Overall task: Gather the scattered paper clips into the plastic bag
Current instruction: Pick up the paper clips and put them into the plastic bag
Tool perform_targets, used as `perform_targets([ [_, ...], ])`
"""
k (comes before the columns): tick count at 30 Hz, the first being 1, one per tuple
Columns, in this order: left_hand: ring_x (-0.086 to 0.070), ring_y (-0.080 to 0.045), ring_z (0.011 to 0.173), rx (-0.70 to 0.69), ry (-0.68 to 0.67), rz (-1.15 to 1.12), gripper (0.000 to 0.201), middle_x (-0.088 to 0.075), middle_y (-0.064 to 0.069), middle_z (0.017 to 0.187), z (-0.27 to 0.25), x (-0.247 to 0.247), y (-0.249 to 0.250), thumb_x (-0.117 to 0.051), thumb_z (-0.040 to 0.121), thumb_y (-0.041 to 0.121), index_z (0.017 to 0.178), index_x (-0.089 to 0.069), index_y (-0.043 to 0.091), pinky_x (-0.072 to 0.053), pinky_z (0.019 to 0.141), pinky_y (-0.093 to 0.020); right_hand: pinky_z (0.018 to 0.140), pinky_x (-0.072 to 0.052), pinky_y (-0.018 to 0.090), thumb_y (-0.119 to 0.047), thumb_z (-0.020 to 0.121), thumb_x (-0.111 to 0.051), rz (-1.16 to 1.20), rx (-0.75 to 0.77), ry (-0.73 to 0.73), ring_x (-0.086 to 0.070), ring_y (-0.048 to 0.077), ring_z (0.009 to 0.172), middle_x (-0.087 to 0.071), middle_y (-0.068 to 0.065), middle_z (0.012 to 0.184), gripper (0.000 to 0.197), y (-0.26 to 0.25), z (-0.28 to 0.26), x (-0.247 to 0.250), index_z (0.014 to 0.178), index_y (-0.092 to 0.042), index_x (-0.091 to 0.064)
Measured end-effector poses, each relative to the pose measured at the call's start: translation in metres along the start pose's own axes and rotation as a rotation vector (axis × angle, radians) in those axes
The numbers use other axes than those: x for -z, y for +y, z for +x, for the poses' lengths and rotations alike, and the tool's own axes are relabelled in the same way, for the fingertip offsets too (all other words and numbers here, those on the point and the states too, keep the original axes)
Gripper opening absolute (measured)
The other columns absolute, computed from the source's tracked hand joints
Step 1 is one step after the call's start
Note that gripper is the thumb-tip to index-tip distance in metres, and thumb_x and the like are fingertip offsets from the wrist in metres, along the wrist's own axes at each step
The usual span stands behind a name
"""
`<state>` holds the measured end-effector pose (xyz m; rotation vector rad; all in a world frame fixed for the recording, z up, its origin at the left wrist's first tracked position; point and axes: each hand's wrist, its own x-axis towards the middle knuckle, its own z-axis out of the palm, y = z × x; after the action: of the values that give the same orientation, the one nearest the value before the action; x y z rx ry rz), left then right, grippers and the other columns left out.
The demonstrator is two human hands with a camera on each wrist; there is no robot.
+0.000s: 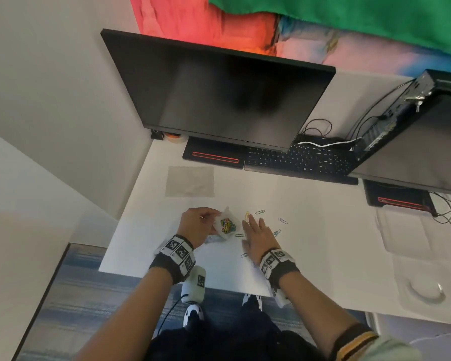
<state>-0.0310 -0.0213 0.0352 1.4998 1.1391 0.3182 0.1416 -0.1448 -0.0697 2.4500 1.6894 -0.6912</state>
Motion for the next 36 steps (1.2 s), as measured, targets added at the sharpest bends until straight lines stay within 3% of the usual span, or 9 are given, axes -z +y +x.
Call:
perform_targets([
  [7, -0.074, -0.013, 0.067, 0.004, 0.005, 0.004, 0.029, -0.073, -0.008, 0.095, -0.001, 0.002, -0.001, -0.054, 0.094, 0.0, 0.086, -0.074, 0.018, -0.062, 0.065, -0.027, 0.095, -0.047, 0.035, -0.002, 0.088, -0.051, -0.103, 0.155, 0.06, -0.047, 0.027, 0.118, -0.045, 0.01, 0.135, 0.041, 0.015, -0.012, -0.009, 0.129, -0.008, -0.05],
  [11, -0.074, -0.013, 0.068, 0.005, 0.0, 0.037, 0.033, -0.074, -0.007, 0.096, 0.001, -0.001, 0.0, -0.053, 0.093, 0.0, 0.083, -0.074, 0.023, -0.063, 0.068, -0.032, 0.081, -0.054, 0.031, -0.017, 0.097, -0.048, -0.037, 0.087, 0.168, -0.063, 0.022, 0.09, -0.065, 0.007, 0.101, 0.023, 0.025, -0.01, 0.013, 0.101, -0.009, -0.069],
  [15, -0.075, -0.017, 0.071, 0.016, -0.009, 0.053, 0.029, -0.075, -0.008, 0.095, 0.002, -0.004, 0.004, -0.054, 0.093, 0.001, 0.086, -0.075, 0.019, -0.063, 0.071, -0.036, 0.06, -0.05, 0.017, -0.036, 0.087, -0.066, 0.452, -0.263, 0.238, -0.058, 0.011, 0.055, -0.065, -0.004, 0.06, 0.029, 0.041, -0.007, 0.04, 0.068, -0.014, -0.073],
  [18, -0.074, -0.019, 0.071, 0.017, -0.011, 0.066, 0.027, -0.075, -0.009, 0.094, 0.006, -0.006, 0.004, -0.054, 0.093, 0.001, 0.089, -0.076, 0.017, -0.063, 0.072, -0.035, 0.071, -0.057, 0.022, -0.033, 0.076, -0.08, 1.059, -0.52, 0.172, -0.068, 0.013, 0.064, -0.073, -0.001, 0.068, 0.02, 0.051, -0.007, 0.059, 0.073, -0.014, -0.077],
  [23, -0.074, -0.02, 0.071, 0.014, -0.022, 0.079, 0.024, -0.075, -0.014, 0.094, 0.009, -0.011, 0.006, -0.054, 0.093, 0.001, 0.093, -0.076, 0.011, -0.063, 0.068, -0.032, 0.083, -0.059, 0.038, -0.005, 0.083, -0.071, 1.796, -0.301, -0.066, -0.069, 0.027, 0.088, -0.071, 0.021, 0.096, 0.027, 0.021, -0.015, 0.098, 0.105, 0.01, -0.067],
  [26, -0.074, -0.019, 0.066, -0.002, -0.017, 0.088, 0.026, -0.076, -0.01, 0.085, 0.011, -0.015, 0.009, -0.054, 0.092, 0.002, 0.089, -0.077, 0.015, -0.063, 0.071, -0.038, 0.08, -0.058, 0.032, -0.011, 0.083, -0.072, 1.586, -0.135, -0.121, -0.072, 0.022, 0.082, -0.074, 0.015, 0.091, 0.022, -0.009, -0.017, 0.108, 0.1, 0.003, -0.072],
  [29, -0.075, -0.023, 0.071, -0.012, -0.022, 0.072, 0.028, -0.076, -0.006, 0.082, 0.013, -0.018, 0.013, -0.056, 0.091, 0.002, 0.082, -0.077, 0.019, -0.063, 0.075, -0.041, 0.066, -0.054, 0.018, -0.019, 0.083, -0.073, 1.012, 0.021, 0.154, -0.07, 0.01, 0.069, -0.075, 0.004, 0.078, 0.011, -0.032, -0.012, 0.103, 0.087, -0.01, -0.078],
  [33, -0.075, -0.027, 0.076, -0.001, -0.011, 0.032, 0.02, -0.076, -0.014, 0.088, 0.012, -0.018, 0.016, -0.058, 0.092, 0.001, 0.088, -0.075, 0.01, -0.062, 0.077, -0.042, 0.058, -0.036, 0.029, -0.028, 0.094, -0.053, 0.505, 0.246, 0.186, -0.05, 0.018, 0.056, -0.056, 0.001, 0.056, 0.036, -0.045, -0.006, 0.093, 0.06, -0.015, -0.059],
  [36, -0.075, -0.028, 0.072, 0.006, -0.003, 0.001, 0.021, -0.075, -0.012, 0.084, 0.011, -0.014, 0.014, -0.057, 0.093, 0.002, 0.088, -0.075, 0.012, -0.063, 0.074, -0.041, 0.063, -0.047, 0.032, -0.031, 0.095, -0.047, 0.52, 0.287, 0.197, -0.058, 0.017, 0.062, -0.066, 0.002, 0.066, 0.035, -0.045, -0.011, 0.098, 0.072, -0.015, -0.068],
])
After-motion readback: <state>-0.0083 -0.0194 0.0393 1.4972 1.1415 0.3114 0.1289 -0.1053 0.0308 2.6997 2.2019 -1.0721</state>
